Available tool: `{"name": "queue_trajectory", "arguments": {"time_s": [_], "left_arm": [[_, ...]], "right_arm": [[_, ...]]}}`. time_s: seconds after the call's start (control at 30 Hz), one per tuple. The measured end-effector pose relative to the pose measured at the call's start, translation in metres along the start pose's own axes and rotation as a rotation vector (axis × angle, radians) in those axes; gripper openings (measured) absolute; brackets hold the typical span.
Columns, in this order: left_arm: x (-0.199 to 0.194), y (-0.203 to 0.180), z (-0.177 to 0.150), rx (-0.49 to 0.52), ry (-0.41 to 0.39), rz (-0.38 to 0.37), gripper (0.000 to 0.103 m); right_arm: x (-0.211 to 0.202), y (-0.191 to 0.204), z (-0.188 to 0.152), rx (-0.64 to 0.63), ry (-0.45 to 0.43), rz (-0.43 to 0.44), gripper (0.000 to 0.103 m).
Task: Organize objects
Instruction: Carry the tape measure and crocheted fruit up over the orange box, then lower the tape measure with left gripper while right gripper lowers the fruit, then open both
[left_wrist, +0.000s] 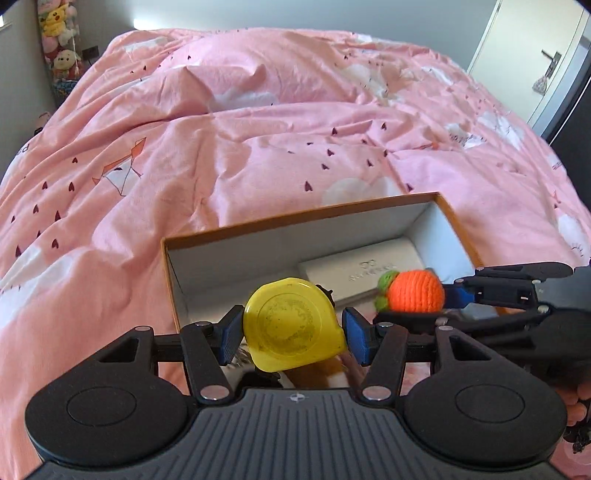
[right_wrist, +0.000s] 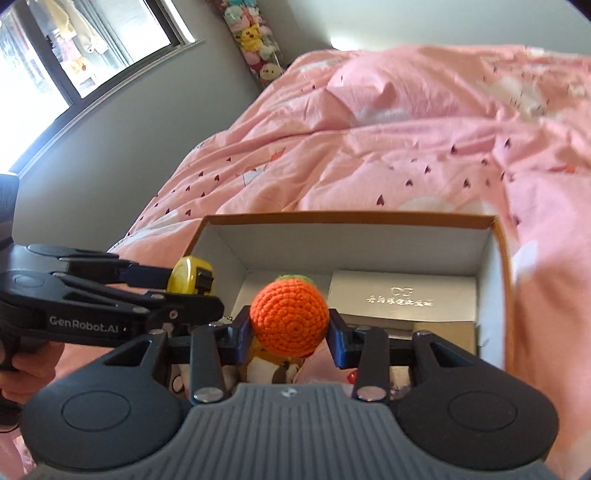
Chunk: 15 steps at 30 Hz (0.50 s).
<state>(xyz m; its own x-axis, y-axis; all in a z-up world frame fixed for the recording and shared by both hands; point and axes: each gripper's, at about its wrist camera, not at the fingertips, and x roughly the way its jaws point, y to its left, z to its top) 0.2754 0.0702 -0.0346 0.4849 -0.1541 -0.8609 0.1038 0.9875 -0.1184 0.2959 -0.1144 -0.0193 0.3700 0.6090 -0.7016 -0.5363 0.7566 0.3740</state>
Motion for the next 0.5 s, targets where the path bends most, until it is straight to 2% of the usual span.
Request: {"name": "queue_trajectory", "arguments": {"time_s": [0.1,0.23,0.4,0.5], "left_arm": [[0.022,0.008,0.009,0.002,0.045,0.014,0.066],[0.047,0.019,0.015,-0.015,0.098,0.045,0.065],[0.055,0.004,0.016,0.127,0.112,0.125,0.066],[0.058,-0.001,0.015,0.184,0.113,0.144,0.066]], "right_arm": [[0.027,0.003,0.004,-0.051,0.037,-0.022,0.043],[0.053,-0.001,0.012,-0.037,0.038,-0.012,0.043],[0.082,0.016,0.013,-0.236,0.069,-0.049,0.043],[0.095,0.016,0.012,-0.294,0.104,-0.033,0.043]]}}
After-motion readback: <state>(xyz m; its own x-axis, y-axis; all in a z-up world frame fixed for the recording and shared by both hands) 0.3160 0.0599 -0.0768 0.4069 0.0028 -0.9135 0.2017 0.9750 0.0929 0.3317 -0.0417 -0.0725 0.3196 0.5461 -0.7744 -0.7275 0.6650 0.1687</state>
